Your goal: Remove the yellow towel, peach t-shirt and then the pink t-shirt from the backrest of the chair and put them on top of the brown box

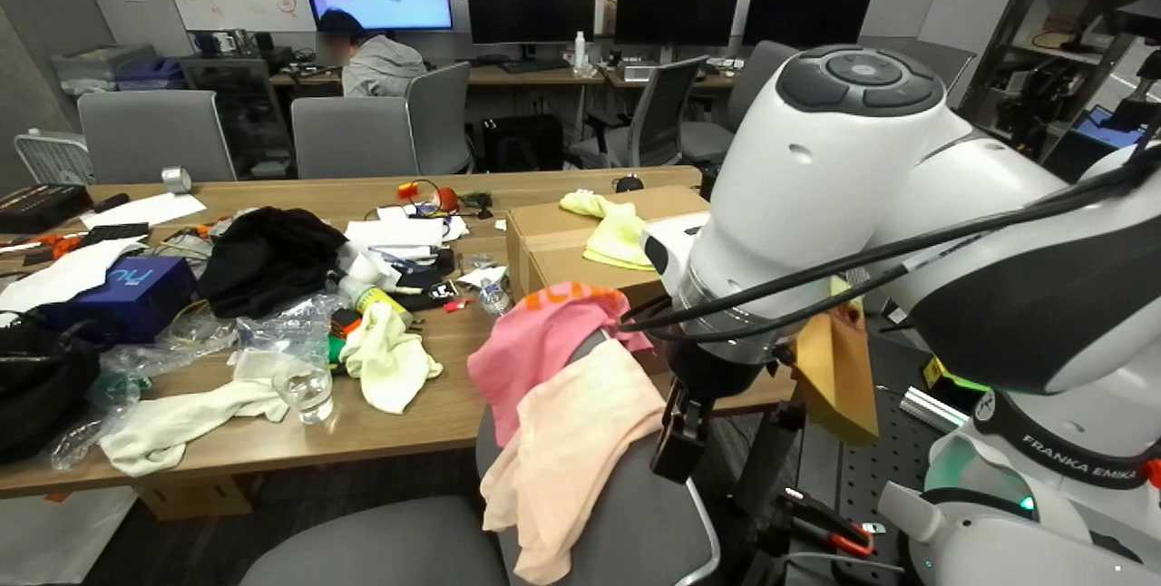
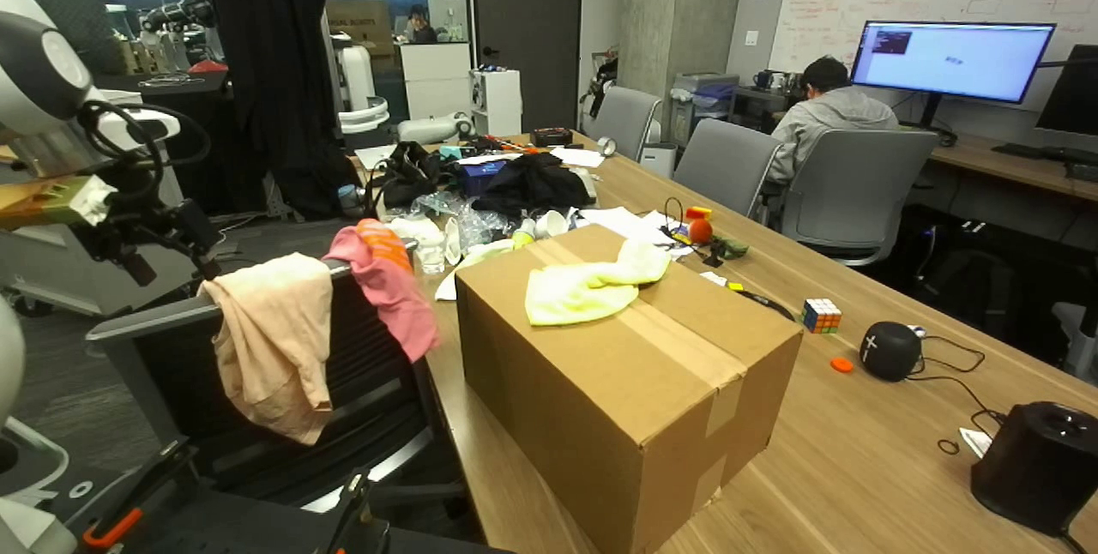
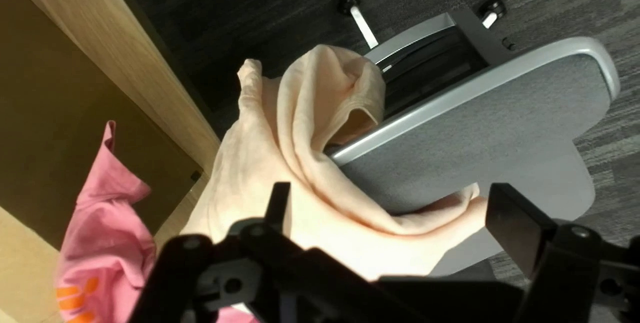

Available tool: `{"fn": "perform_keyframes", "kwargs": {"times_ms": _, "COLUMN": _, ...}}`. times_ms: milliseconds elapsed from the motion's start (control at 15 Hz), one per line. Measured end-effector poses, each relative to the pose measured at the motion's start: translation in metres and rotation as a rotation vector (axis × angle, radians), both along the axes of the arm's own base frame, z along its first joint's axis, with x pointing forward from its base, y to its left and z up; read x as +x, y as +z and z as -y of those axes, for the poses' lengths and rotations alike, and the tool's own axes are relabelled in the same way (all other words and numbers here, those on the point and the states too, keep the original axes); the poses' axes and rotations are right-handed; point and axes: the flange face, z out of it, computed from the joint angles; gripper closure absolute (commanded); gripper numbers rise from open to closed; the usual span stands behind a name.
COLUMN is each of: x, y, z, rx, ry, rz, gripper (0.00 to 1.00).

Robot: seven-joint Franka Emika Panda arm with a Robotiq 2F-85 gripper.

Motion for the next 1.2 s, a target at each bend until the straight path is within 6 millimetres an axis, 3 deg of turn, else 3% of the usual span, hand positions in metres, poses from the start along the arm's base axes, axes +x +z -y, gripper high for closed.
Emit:
{"fn": "perform_keyframes", "kwargs": {"times_ms": 800, "x": 0.002, "y": -0.034, "z": 0.004, "rx": -0.056, "ry": -0.035, "rz": 0.000, "gripper": 0.00}}
{"fn": "perform_keyframes", "kwargs": {"times_ms": 1200, "x": 0.021, "y": -0.026, "z": -0.017, "rx": 0.026, "ry": -0.028, "rz": 0.032, "gripper": 0.00}}
